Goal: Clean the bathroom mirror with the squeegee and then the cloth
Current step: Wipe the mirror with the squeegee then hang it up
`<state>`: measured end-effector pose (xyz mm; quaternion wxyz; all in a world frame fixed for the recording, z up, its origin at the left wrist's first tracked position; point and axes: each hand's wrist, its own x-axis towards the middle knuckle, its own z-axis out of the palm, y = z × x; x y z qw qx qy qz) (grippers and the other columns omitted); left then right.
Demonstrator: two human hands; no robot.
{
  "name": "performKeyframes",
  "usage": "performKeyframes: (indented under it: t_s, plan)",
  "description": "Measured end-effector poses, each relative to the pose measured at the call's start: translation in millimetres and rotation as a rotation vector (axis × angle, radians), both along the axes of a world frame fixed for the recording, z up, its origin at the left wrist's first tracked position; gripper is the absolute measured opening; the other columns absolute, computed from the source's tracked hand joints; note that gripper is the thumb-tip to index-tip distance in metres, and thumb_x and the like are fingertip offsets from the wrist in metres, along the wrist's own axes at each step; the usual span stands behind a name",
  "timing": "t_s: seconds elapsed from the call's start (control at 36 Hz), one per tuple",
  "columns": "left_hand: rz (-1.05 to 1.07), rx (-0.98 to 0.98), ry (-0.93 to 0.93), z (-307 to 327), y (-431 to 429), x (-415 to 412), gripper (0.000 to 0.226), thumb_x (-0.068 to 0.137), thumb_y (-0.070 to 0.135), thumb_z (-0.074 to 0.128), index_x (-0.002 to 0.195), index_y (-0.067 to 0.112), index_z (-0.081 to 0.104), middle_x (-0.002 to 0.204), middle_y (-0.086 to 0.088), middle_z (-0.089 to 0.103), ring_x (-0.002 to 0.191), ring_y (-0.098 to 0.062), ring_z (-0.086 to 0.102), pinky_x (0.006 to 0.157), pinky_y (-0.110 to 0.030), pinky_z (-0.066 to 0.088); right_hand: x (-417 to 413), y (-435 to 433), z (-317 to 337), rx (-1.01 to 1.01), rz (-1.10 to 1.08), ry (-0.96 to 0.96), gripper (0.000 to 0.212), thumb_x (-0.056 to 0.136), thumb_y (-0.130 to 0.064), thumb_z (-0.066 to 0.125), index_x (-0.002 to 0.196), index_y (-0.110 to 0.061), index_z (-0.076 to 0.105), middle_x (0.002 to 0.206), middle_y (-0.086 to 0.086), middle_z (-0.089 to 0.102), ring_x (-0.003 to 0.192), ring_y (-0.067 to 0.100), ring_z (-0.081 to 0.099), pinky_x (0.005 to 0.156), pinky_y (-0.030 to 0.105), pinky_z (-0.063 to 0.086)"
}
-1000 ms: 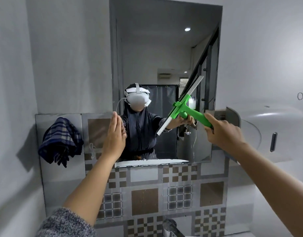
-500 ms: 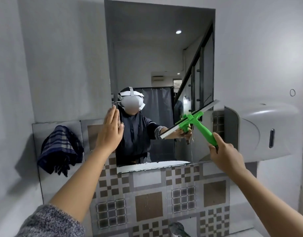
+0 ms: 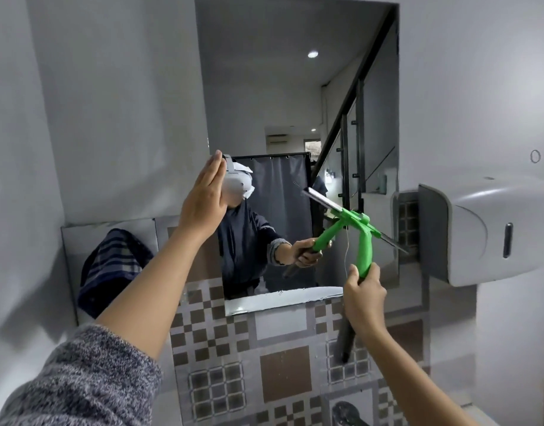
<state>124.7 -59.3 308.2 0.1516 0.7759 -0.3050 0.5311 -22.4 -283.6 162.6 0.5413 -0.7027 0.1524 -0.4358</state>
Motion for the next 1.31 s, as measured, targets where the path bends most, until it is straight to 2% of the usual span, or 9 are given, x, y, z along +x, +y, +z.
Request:
performKeyframes:
  t_s: [0.14,0.22,0.31,0.39,0.47,0.61,0.72,1.03,1.31]
  plan:
    - [-0.031,0.03,-0.001,2.4,12.0,3.6,0.067,0.089,0.0,0.05,0.146,0.013,0.016,0.153,0.01,0.006,0.141,-0.008,0.007,0.105,-0.01,0.009,15.0,40.4,5.9,0.153,0.04,-0.091,0.018,0.097,-0.023,0.041,0.103,-0.006,0.042,0.074,0.014,0.054,0.059,0.027,0.054,0.056,0.041,0.049]
    - [-0.05,0.07,-0.011,3.9,18.0,1.2,0.056,0.095,0.011,0.045,0.145,0.011,0.02,0.155,0.003,0.012,0.142,-0.011,0.009,0.106,-0.017,0.017,22.2,61.2,7.2,0.216,0.087,-0.134,0.016,0.096,-0.024,0.041,0.103,-0.009,0.041,0.073,0.014,0.056,0.059,0.03,0.057,0.057,0.043,0.053]
    - [-0.054,0.095,-0.039,4.9,20.3,-1.2,0.052,0.094,0.01,0.043,0.143,0.006,0.024,0.154,-0.002,0.016,0.142,-0.017,0.014,0.109,-0.024,0.021,26.4,79.2,7.6,0.241,0.128,-0.152,0.016,0.097,-0.024,0.041,0.106,-0.011,0.039,0.073,0.014,0.057,0.058,0.028,0.058,0.052,0.038,0.053]
    - [-0.052,0.114,-0.043,5.3,23.1,-1.3,0.053,0.094,0.008,0.042,0.143,0.004,0.023,0.154,-0.004,0.016,0.142,-0.016,0.013,0.11,-0.023,0.019,32.3,96.1,6.9,0.226,0.152,-0.154,0.021,0.097,-0.024,0.041,0.112,-0.01,0.037,0.075,0.015,0.06,0.055,0.021,0.059,0.046,0.028,0.048]
    - [-0.045,0.129,-0.049,5.6,25.2,-3.0,0.053,0.094,0.008,0.041,0.143,0.004,0.022,0.155,-0.004,0.015,0.142,-0.015,0.012,0.111,-0.023,0.02,37.3,111.8,4.6,0.2,0.189,-0.15,0.028,0.097,-0.026,0.041,0.12,-0.011,0.035,0.079,0.019,0.061,0.061,0.025,0.059,0.052,0.035,0.051]
    - [-0.051,0.142,-0.023,6.6,28.9,-10.0,0.056,0.092,0.004,0.036,0.145,0.006,0.017,0.155,-0.001,0.01,0.142,-0.013,0.01,0.11,-0.024,0.023,38.7,133.0,-2.8,0.095,0.242,-0.154,0.026,0.097,-0.024,0.041,0.122,-0.018,0.033,0.071,0.011,0.057,0.058,0.024,0.057,0.047,0.028,0.048]
    - [-0.038,0.151,-0.029,8.5,30.5,-8.3,0.055,0.095,0.011,0.042,0.145,0.009,0.018,0.155,-0.001,0.011,0.142,-0.012,0.01,0.111,-0.027,0.026,40.0,141.2,-8.8,0.052,0.247,-0.132,0.033,0.097,-0.022,0.042,0.127,-0.014,0.032,0.068,0.005,0.053,0.057,0.023,0.057,0.051,0.039,0.052]
    - [-0.041,0.18,-0.032,11.0,33.5,-5.8,0.054,0.095,0.015,0.045,0.143,0.01,0.022,0.154,-0.001,0.016,0.142,-0.013,0.013,0.112,-0.03,0.027,38.1,139.8,-19.3,-0.038,0.23,-0.074,0.039,0.097,-0.021,0.04,0.134,-0.013,0.027,0.06,0.002,0.044,0.044,0.013,0.041,0.042,0.032,0.041]
    - [-0.037,0.177,-0.013,12.8,33.5,-4.5,0.055,0.094,0.018,0.047,0.143,0.011,0.023,0.154,0.001,0.014,0.142,-0.011,0.012,0.111,-0.03,0.028,35.6,132.2,-27.3,-0.115,0.21,0.0,0.05,0.097,-0.023,0.04,0.142,-0.012,0.019,0.063,0.003,0.047,0.045,0.012,0.044,0.04,0.029,0.043]
